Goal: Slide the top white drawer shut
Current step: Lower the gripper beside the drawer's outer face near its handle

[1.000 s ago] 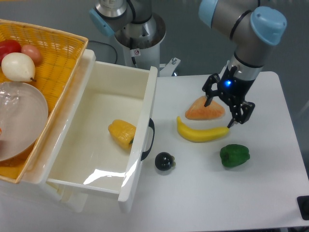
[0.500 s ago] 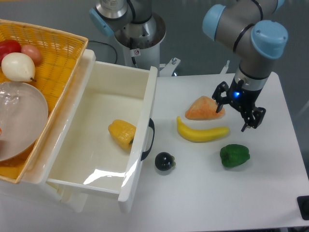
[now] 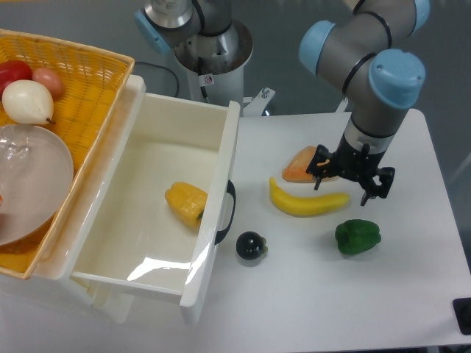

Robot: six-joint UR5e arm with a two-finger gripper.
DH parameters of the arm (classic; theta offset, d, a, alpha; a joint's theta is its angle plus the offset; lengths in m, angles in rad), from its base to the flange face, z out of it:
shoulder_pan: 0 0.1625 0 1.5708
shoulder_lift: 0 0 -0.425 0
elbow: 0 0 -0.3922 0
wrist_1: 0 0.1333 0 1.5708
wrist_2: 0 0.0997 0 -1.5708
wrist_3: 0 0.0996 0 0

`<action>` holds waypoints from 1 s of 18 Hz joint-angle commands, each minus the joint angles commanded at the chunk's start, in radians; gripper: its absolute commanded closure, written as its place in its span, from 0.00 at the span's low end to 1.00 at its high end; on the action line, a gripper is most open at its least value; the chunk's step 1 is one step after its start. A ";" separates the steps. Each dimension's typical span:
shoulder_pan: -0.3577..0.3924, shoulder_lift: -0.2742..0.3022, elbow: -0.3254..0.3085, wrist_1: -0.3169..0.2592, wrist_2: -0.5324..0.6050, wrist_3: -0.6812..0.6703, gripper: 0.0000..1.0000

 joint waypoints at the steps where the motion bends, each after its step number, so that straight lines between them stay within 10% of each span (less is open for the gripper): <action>1: -0.012 0.000 -0.002 0.002 0.000 -0.029 0.00; 5: -0.070 -0.026 0.000 0.080 0.003 -0.163 0.00; 18: -0.150 -0.074 0.011 0.080 0.075 -0.163 0.00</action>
